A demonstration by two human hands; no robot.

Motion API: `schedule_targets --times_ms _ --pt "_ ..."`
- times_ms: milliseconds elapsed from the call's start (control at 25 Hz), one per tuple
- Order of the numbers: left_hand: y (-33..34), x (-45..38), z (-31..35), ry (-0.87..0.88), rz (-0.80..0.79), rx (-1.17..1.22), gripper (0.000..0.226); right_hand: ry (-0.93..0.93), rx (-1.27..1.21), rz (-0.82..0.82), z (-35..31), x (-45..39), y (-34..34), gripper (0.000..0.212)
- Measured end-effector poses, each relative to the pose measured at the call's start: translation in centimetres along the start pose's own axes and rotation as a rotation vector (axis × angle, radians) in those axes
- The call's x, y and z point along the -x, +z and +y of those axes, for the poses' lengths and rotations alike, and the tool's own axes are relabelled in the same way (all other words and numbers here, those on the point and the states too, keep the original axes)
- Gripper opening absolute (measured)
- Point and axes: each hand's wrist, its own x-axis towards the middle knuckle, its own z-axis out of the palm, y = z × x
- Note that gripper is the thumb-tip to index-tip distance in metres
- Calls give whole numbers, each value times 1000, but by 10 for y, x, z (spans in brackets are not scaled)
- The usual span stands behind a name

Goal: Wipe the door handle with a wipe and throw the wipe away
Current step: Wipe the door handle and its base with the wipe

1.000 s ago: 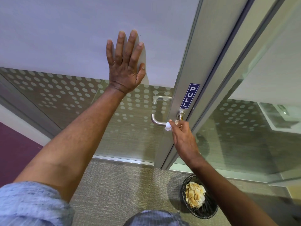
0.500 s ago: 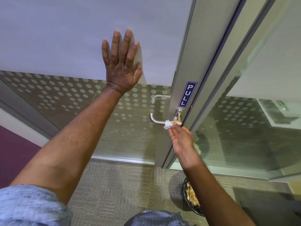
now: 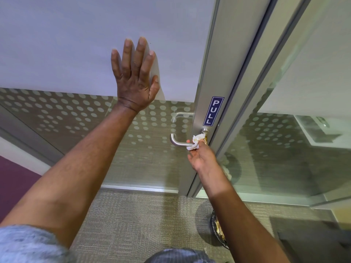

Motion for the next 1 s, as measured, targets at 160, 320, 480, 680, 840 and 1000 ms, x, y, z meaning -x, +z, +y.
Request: schedule_targets --times_ms 160,320,480,680,840,1000 --pt "1 -2 1 -9 2 -1 62 -196 36 178 5 -9 10 33" --pt "0 0 0 3 4 -1 66 -282 67 239 11 -16 6 46" --pt "0 -1 1 -13 13 0 60 -219 94 239 1 -21 2 50" --pt "1 -1 2 16 34 -9 58 -218 210 261 -5 -17 0 49" --pt "0 -2 2 27 34 -12 59 -174 223 252 -8 -20 -2 47" --pt "-2 -1 1 17 25 4 63 -215 206 273 -10 -24 -10 41"
